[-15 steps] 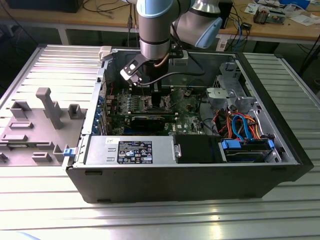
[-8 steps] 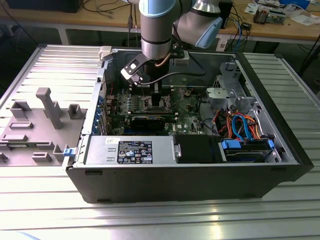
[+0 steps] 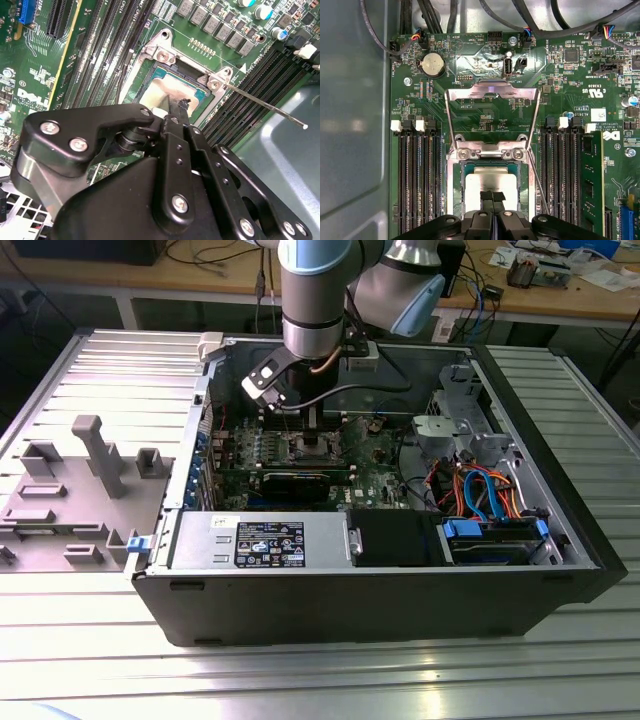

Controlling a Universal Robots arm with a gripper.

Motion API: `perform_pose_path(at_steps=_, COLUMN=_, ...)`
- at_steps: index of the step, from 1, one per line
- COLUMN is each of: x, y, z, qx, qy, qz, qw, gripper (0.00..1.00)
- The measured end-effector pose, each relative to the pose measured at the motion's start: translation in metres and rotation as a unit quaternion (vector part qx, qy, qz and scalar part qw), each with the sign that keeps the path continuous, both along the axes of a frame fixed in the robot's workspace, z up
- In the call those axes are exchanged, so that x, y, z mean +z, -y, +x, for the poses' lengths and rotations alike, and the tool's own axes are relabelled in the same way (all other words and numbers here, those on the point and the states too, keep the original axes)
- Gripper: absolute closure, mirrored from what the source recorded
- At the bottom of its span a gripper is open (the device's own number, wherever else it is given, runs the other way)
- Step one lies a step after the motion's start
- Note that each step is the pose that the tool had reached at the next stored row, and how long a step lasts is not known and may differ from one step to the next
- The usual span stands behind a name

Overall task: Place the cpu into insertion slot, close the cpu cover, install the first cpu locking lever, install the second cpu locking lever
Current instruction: 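Place the cpu into insertion slot, then close the cpu cover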

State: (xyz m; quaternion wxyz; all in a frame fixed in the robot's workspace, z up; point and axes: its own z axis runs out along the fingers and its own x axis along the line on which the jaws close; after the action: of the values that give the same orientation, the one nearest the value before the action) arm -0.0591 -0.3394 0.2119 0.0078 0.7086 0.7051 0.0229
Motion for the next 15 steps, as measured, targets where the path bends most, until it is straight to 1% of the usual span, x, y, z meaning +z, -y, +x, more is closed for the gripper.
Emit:
perform_pose_path(at_steps=4, x=0.0, y=0.0, z=0.0003, qx=0.0, qy=-0.0009, qz=0.0, qw=1.0, gripper=0.89)
perform_pose_path(at_steps=15, x=0.0002, y=0.0, z=0.0005, qx=0.0, qy=-0.0018, qz=0.0, qw=1.0, gripper=0.89)
